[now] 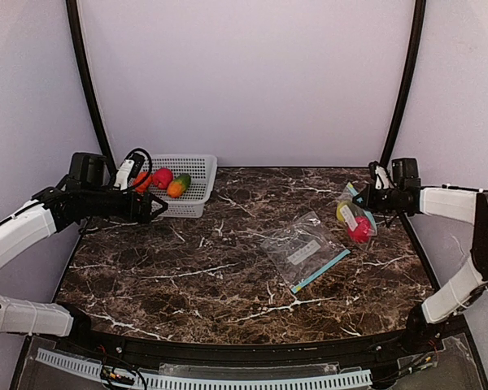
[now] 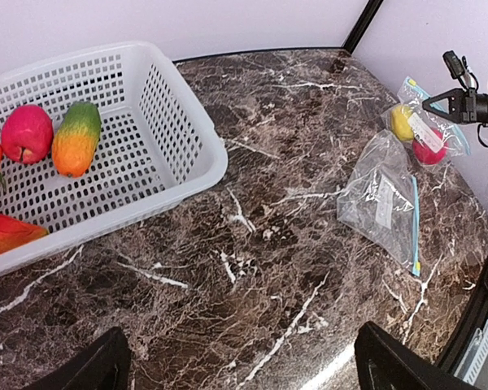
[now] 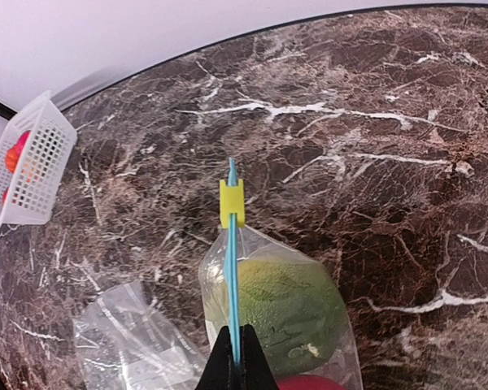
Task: Place the food in the zip-top bag and seal the zipper
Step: Place the zipper food storage bag at the corner of the board, then pick up the zipper food storage bag from the center of the board.
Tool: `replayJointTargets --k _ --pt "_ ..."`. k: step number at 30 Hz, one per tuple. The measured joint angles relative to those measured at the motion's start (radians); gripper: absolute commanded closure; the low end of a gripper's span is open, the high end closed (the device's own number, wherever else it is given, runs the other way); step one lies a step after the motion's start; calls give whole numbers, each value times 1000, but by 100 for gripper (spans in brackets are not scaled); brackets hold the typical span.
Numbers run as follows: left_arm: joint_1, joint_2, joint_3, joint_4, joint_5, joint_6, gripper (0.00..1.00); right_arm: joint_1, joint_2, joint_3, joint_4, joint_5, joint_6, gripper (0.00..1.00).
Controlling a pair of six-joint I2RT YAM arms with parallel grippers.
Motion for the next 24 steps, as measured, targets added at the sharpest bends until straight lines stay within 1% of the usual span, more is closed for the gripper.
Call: replayJointTargets --k 3,4,5,8,11,13,15,17,21,24 --pt "0 21 -8 -1 -10 10 4 -39 114 42 13 -31 -23 100" --pt "0 24 -8 -1 -11 13 4 -53 138 52 16 -41 -27 98" --pt "0 24 -8 -1 -13 16 4 -74 163 65 19 -53 -31 91" --pt "1 24 -8 0 -14 25 4 -124 204 96 17 -64 -39 60" --pt "1 24 -9 0 -14 29 4 -145 216 129 5 -27 -68 39" --pt "1 27 -9 2 -14 30 4 -143 214 147 -8 0 -81 30" --pt "1 35 -9 5 -12 30 4 -142 204 161 -26 37 -93 25" --pt "1 43 -9 6 -10 29 4 -140 181 170 -53 76 -99 21" --pt "1 47 -10 8 -11 29 4 -140 100 188 -108 152 -109 20" --pt "1 47 -12 14 -11 29 4 -134 7 191 -138 169 -112 20"
